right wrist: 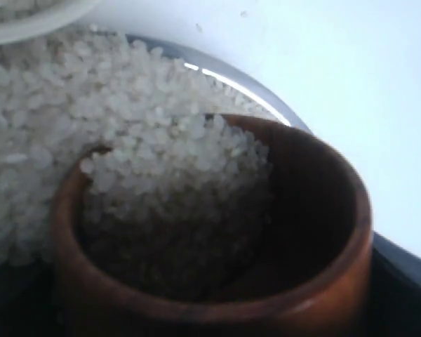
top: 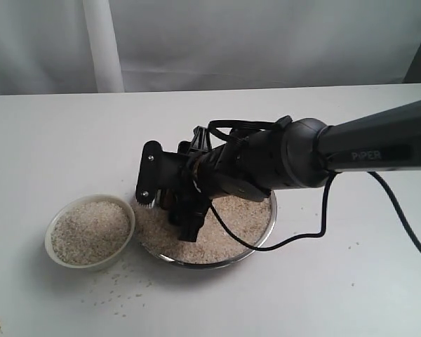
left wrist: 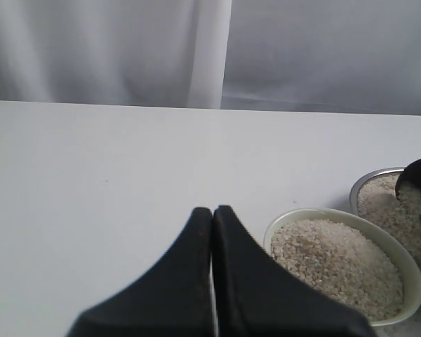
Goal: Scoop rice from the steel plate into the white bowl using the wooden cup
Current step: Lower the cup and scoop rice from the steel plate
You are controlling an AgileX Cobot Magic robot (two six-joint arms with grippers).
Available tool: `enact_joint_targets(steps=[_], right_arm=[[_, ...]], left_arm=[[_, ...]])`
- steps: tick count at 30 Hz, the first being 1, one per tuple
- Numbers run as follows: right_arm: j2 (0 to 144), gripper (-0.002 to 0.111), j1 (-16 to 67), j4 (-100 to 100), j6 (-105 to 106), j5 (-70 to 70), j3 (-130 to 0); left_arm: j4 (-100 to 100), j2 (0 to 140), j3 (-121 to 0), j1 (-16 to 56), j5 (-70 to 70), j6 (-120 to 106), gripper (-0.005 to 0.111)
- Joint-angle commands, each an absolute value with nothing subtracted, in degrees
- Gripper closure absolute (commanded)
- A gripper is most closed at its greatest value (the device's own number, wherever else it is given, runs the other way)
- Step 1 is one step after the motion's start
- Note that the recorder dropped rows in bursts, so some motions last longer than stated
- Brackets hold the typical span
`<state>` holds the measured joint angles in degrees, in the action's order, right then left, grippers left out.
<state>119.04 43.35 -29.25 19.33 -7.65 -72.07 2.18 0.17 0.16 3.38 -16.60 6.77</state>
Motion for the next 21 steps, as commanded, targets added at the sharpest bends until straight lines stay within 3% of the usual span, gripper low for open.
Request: enact_joint_targets(steps=[1,21], right_arm=[[117.54,0.108,42.75,-28.94,18.89,-4.25,-71.77],[114.08,0.108,42.66,-28.94,19.03,-6.75,-71.77]], left_arm=[[1.9,0.0,0.0,3.61,-16.35,7.08,0.107],[1.9,0.0,0.0,3.61,-16.35,7.09,0.107]])
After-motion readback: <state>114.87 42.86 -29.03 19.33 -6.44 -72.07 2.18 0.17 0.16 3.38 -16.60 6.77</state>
